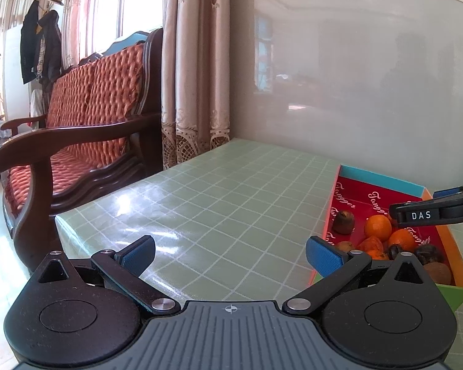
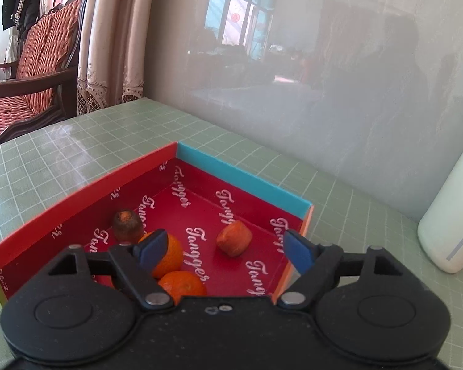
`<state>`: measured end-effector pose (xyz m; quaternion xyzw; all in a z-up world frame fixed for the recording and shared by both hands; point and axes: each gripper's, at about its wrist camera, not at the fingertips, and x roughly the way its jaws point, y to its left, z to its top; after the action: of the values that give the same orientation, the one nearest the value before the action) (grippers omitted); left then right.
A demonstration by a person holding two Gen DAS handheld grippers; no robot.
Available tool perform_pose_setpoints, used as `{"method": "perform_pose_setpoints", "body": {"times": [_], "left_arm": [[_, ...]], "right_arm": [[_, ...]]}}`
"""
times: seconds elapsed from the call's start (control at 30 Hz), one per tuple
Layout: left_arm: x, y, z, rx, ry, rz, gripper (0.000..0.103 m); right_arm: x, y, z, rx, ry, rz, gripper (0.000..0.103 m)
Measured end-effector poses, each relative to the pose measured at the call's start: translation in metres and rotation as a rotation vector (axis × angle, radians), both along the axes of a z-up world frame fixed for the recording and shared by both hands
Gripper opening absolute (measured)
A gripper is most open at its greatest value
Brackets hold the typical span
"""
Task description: Organize fruits
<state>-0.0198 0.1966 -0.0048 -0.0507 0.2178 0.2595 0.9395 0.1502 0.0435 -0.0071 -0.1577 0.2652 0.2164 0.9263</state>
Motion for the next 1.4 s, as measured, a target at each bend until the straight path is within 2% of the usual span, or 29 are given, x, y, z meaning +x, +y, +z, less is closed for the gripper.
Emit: {"method": "perform_pose_setpoints", "body": {"times": [0.1,0.17,0.23,0.33,0.47,0.6,0.67,0.83,0.97,1.17,1.27,1.4], "left_arm": [[0.003,-0.003,0.000,-0.001,0.002,-0.006,0.103],[0.004,-0.006,0.001,0.001,0.002,-0.010,0.103],[0.005,-0.007,0.001,-0.001,0.001,-0.013,0.103],[0.007,-0.010,0.003,-0.006,-0.002,-0.018,0.103],[0.011,-0.018,0.004,-0.017,-0.011,-0.040,0.103],[0.014,-0.038,0.006,0.014,-0.023,-0.087,0.103],[0.014,-0.048,0.008,0.026,-0.028,-0.116,0.103],[0.014,-0.067,0.009,-0.008,0.006,-0.219,0.103],[0.003,-0.082,0.011,0.019,0.018,-0.262,0.103],[-0.007,-0.090,0.004,-0.003,0.065,-0.305,0.103],[-0.008,-0.093,0.001,0.031,0.076,-0.303,0.103],[-0.008,-0.091,-0.002,0.011,0.082,-0.296,0.103]], "right_arm": [[-0.004,-0.004,0.006,0.011,-0.011,-0.005,0.084],[-0.006,-0.007,0.008,0.021,-0.013,-0.010,0.092],[-0.009,-0.010,0.011,0.025,-0.021,-0.018,0.092],[-0.015,-0.017,0.016,0.029,-0.031,-0.034,0.103],[-0.029,-0.034,0.023,0.055,-0.030,-0.063,0.103],[-0.053,-0.061,0.030,0.114,-0.026,-0.124,0.103],[-0.067,-0.076,0.029,0.139,-0.013,-0.160,0.103],[-0.101,-0.106,0.013,0.194,0.058,-0.254,0.103],[-0.125,-0.112,0.003,0.179,0.082,-0.285,0.103],[-0.151,-0.109,-0.006,0.159,0.066,-0.295,0.103],[-0.156,-0.107,-0.012,0.147,0.060,-0.300,0.103],[-0.160,-0.106,-0.016,0.131,0.038,-0.305,0.103]]}}
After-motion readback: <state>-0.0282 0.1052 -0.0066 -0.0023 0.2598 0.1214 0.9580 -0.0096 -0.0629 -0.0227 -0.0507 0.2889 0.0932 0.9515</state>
